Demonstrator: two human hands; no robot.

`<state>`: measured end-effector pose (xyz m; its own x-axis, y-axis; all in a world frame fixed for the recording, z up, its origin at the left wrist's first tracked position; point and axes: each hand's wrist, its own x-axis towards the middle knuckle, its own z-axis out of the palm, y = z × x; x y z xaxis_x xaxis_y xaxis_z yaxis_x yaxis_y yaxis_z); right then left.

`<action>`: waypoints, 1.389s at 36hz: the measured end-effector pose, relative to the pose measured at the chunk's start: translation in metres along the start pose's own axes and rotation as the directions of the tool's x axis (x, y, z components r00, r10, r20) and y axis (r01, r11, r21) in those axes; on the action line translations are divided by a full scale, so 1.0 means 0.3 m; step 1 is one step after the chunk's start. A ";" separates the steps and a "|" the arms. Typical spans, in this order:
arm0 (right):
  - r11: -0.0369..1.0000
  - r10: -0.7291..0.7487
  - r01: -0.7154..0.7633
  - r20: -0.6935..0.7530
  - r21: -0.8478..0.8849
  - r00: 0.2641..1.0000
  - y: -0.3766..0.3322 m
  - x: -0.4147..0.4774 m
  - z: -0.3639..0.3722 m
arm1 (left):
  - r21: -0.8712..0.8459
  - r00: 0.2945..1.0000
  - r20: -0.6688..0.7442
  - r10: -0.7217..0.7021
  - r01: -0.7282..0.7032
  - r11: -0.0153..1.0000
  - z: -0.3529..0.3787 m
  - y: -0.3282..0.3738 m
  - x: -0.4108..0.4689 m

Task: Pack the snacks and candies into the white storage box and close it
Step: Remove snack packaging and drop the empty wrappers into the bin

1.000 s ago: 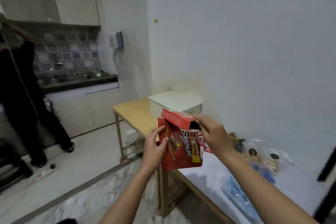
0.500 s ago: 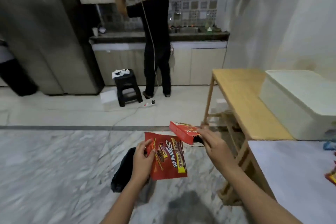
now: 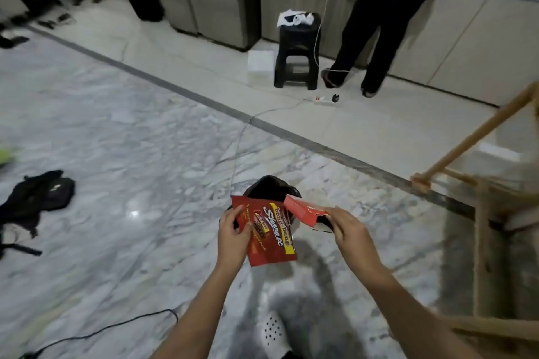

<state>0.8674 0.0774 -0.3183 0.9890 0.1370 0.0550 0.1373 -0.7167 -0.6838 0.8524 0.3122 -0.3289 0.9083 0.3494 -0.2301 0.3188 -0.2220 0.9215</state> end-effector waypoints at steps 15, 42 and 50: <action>0.999 0.038 -0.043 0.259 0.015 0.965 0.327 0.499 0.374 | -0.048 0.941 -0.209 -0.266 0.261 0.964 0.249 -0.257 0.384; 0.992 0.008 0.098 0.808 -0.082 0.589 0.533 0.846 0.693 | 0.016 0.788 -0.240 -0.566 0.587 0.810 0.480 -0.479 0.623; 0.966 0.049 0.158 0.743 -0.205 0.667 0.349 0.965 0.433 | 0.340 0.943 -0.104 -0.317 0.333 0.880 0.421 -0.132 0.675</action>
<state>1.1611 0.1309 -0.4683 0.6264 0.5648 -0.5372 0.3002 -0.8109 -0.5024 1.0581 0.2768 -0.4517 0.7271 0.4946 -0.4762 0.6749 -0.3880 0.6276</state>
